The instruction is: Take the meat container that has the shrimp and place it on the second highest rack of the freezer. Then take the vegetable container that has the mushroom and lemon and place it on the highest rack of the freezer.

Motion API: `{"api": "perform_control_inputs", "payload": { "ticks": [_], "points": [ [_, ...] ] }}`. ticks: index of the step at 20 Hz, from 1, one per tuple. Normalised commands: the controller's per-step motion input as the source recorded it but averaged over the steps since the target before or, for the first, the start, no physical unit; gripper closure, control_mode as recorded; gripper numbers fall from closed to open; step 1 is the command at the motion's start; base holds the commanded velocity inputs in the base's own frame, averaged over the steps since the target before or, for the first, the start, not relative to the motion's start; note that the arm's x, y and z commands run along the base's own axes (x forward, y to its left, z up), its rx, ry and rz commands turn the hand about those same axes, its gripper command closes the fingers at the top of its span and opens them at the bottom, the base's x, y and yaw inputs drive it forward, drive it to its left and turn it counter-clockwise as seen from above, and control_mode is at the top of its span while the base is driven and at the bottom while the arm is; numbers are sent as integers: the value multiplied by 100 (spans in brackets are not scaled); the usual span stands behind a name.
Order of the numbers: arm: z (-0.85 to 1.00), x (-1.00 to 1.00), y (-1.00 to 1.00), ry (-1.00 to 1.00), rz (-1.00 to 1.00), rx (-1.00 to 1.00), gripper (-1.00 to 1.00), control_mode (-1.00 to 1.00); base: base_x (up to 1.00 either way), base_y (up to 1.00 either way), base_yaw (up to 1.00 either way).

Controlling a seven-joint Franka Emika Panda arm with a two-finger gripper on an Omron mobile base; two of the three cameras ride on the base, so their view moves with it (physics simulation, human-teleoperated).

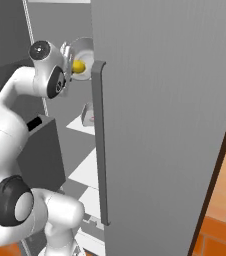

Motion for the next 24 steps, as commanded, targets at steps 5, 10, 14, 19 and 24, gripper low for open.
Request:
{"api": "perform_control_inputs", "payload": {
  "ticks": [5,10,14,19,24],
  "points": [
    [-9,43,-28,0,-2,-1,100,-100,0,0,0],
    [-41,42,-2,-2,0,-4,100,-100,0,0,0],
    [-16,54,-2,-1,0,-1,100,-100,0,0,0],
    [6,68,-3,0,-3,0,100,-100,0,0,0],
    [0,58,-16,-1,-1,0,100,-100,0,0,0]
  ]
}}
